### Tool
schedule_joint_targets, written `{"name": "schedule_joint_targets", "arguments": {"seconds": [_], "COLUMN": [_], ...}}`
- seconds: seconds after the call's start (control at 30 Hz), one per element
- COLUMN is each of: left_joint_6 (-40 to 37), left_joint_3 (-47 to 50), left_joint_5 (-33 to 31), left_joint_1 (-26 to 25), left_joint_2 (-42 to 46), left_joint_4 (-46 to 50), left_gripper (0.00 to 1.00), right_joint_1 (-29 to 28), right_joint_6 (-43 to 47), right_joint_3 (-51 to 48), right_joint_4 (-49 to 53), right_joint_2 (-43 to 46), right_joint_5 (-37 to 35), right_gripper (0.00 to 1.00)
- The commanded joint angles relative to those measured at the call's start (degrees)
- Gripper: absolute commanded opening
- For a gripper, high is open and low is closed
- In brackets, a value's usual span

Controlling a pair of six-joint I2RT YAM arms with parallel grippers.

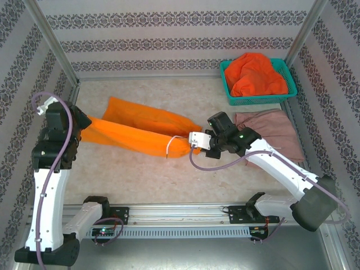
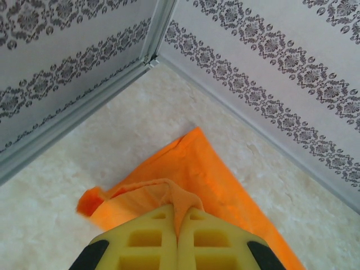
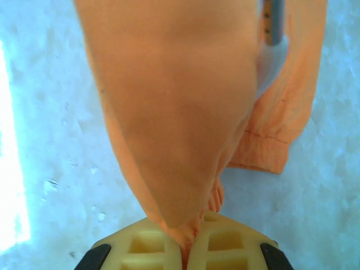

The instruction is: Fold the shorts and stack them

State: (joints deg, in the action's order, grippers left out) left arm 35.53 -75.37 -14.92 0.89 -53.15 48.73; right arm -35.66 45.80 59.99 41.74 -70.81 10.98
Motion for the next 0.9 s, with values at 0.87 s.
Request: {"name": "schedule_joint_targets", "arguments": {"seconds": [0.87], "left_joint_6": [-1.1], "left_joint_3": [-10.0], "left_joint_5": [5.7], "left_joint_1": [5.3], "left_joint_2": [-41.6], "left_joint_4": [-20.5], "left_gripper": [0.16], "right_joint_1": [17.4], "right_joint_6": [-15.4], "right_joint_3": [36.8], "right_joint_4": [20.4], "right_joint_2": [-44.0], "right_joint_5": [15.9], "right_gripper": [0.19]}}
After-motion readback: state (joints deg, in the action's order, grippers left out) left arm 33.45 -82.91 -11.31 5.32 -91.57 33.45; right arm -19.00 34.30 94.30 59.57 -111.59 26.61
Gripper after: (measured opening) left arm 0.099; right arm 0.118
